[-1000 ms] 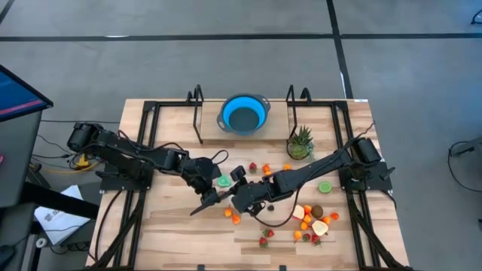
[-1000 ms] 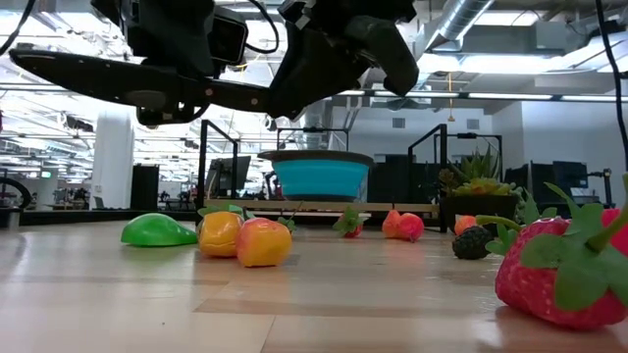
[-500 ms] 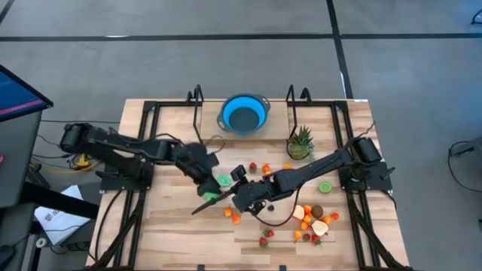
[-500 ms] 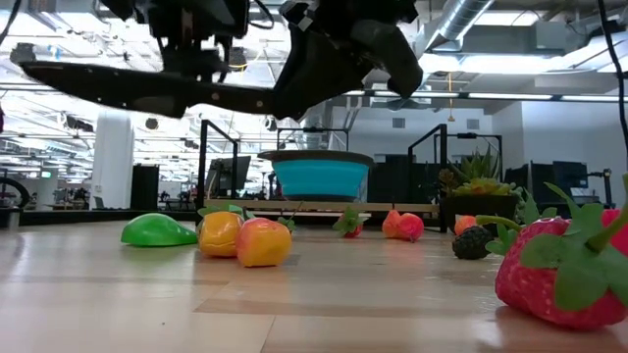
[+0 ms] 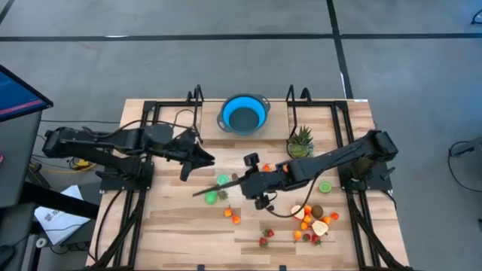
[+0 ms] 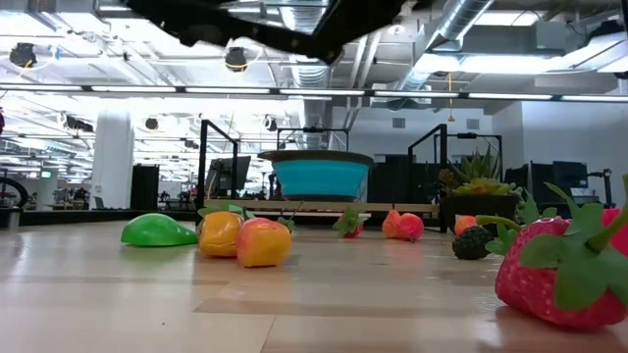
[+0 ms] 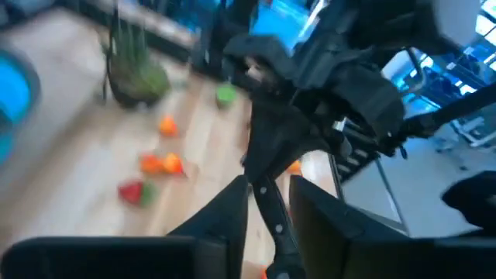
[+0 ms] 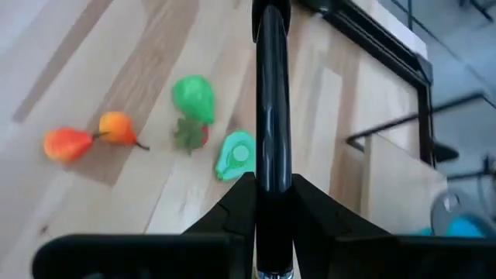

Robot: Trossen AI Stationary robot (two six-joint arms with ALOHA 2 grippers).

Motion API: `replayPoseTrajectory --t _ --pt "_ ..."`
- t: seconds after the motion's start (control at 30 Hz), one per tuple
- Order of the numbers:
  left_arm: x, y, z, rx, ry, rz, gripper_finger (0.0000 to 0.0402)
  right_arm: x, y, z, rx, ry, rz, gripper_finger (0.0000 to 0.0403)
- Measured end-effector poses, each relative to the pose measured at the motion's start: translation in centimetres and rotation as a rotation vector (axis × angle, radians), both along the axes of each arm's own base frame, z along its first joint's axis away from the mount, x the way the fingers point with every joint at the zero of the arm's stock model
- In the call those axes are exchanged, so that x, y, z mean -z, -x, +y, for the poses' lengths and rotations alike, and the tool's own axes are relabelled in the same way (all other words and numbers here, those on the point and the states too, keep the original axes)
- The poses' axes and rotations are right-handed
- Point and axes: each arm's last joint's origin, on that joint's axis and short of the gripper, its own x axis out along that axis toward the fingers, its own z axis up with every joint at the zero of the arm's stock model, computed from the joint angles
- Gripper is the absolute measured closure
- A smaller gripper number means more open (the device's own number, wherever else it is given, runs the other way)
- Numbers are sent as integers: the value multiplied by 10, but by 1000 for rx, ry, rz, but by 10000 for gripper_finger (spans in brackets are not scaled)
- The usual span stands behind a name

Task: Pick & Place Fruit
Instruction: Put the knife on the shelf

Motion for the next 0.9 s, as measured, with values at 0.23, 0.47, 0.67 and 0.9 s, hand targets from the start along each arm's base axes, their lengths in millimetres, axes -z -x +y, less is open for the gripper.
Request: replayPoseTrajectory --t 0.23,0.47,0.67,0.9 --pt "-5 7 -10 13 -158 -36 368 -19 18 -9 140 -115 -17 355" --pt "-3 8 -15 27 -299 -38 398 -26 27 -21 219 -130 1 355" --pt "17 15 -4 14 -401 3 399 -26 23 -43 295 -115 -4 355" --pt "44 51 15 -90 -407 -5 400 -25 21 -68 482 -218 -31 355"
